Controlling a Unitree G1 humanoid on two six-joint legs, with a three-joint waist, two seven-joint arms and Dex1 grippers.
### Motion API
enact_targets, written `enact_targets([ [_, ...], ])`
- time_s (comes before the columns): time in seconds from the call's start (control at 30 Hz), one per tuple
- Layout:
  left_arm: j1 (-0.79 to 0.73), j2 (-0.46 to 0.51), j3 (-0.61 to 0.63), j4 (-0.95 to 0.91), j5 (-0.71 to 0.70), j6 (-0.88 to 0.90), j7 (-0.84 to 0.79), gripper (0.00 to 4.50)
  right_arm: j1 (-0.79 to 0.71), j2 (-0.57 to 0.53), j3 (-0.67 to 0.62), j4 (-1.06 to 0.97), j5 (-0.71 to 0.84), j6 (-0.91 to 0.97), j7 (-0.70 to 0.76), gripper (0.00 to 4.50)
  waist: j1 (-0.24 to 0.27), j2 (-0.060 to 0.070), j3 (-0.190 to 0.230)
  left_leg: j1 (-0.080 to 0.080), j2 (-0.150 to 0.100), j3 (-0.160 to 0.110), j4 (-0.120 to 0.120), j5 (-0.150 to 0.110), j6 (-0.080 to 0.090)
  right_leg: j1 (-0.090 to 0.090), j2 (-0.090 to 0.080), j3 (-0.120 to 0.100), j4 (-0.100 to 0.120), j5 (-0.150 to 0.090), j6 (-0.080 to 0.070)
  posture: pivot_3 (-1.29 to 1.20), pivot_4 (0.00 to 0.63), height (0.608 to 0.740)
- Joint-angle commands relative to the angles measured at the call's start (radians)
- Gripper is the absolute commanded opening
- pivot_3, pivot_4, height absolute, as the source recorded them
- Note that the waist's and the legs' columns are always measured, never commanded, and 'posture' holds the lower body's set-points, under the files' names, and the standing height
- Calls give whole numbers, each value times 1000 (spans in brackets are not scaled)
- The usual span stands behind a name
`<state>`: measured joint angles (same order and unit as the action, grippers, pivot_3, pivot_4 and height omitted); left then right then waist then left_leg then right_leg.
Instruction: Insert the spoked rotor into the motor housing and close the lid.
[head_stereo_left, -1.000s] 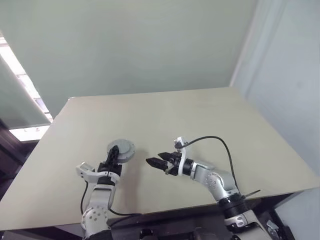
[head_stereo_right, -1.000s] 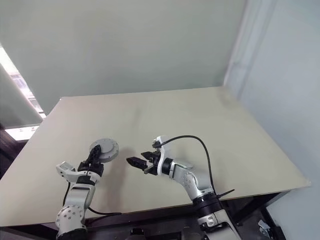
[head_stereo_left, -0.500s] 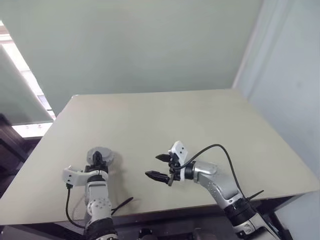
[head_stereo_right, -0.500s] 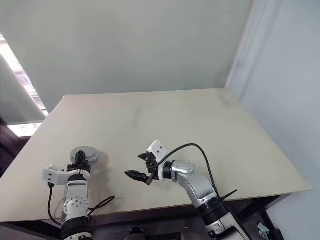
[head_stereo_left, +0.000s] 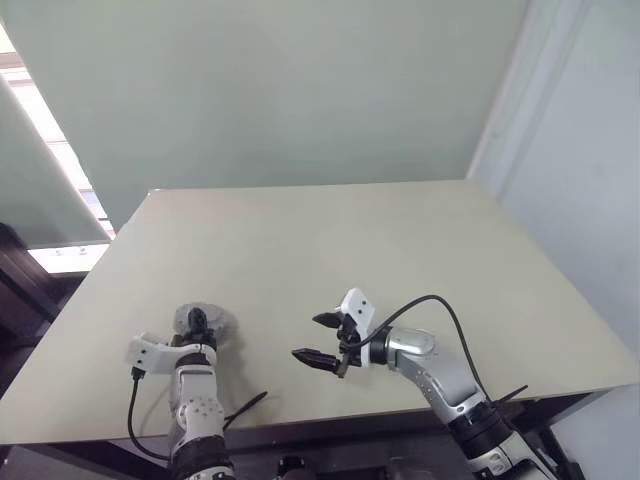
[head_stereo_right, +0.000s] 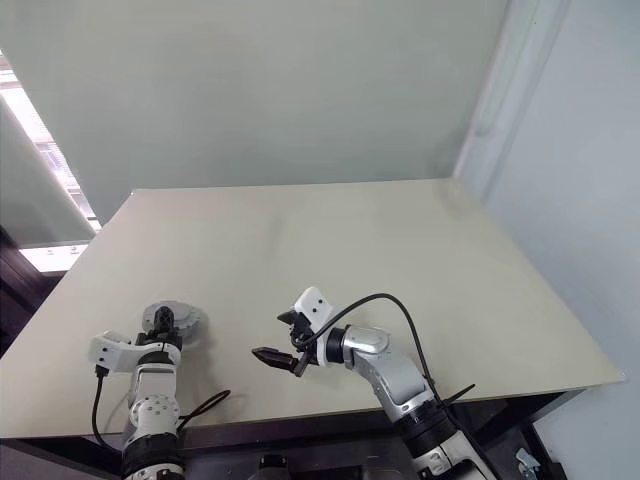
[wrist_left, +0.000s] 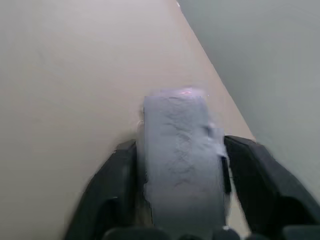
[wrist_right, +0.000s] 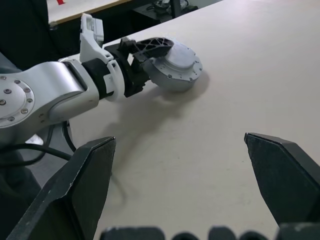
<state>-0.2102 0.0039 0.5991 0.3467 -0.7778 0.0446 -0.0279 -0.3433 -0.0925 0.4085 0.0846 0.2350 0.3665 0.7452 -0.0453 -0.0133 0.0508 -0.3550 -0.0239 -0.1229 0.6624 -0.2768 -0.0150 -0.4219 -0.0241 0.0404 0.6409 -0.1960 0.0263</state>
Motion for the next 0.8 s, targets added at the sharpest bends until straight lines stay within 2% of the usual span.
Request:
enact_targets([
  [0.03,-28,30,-20,-18,52,-12,21,4051,-16,12,-18,-29,0,-28,-3,4500,0,0,0,0,0,0,0,0,0,0,0,0,0,0,0,0,0,740],
  [0.07,-25,36,-22,-20,65,-6,30,4410,-17,13,-19,-25,-2,-30,-3,4500,0,0,0,0,0,0,0,0,0,0,0,0,0,0,0,0,0,740],
  [0.1,-23,40,-24,-20,74,-2,36,4460,-18,14,-20,-23,-3,-31,-3,4500,0,0,0,1,0,0,0,0,0,1,0,0,0,0,0,0,0,740],
  [0.17,-16,57,-35,-15,134,-11,71,4460,-21,15,-21,-17,-3,-34,-3,4500,0,0,0,1,0,0,0,0,0,1,0,0,0,0,0,0,0,740],
  [0.33,10,177,-134,43,472,-93,240,4460,-32,17,-27,8,-8,-44,-2,4500,0,0,0,6,0,0,-1,0,0,5,1,0,0,0,0,0,0,740],
  [0.47,18,226,-175,21,576,-126,267,4460,-39,22,-35,23,-11,-51,-2,4500,1,1,1,14,1,0,-3,0,0,12,1,0,0,0,0,0,0,740],
  [0.6,40,262,-245,-46,608,-170,143,4460,-47,29,-65,39,-10,-54,-24,4500,1,1,1,14,1,0,-2,0,0,12,0,0,0,0,0,0,0,740],
  [0.8,97,300,-398,-217,569,-156,-156,4460,-84,2,-160,82,-15,-61,-88,4500,0,3,1,14,1,1,-2,0,0,12,0,0,0,0,0,0,0,740],
])
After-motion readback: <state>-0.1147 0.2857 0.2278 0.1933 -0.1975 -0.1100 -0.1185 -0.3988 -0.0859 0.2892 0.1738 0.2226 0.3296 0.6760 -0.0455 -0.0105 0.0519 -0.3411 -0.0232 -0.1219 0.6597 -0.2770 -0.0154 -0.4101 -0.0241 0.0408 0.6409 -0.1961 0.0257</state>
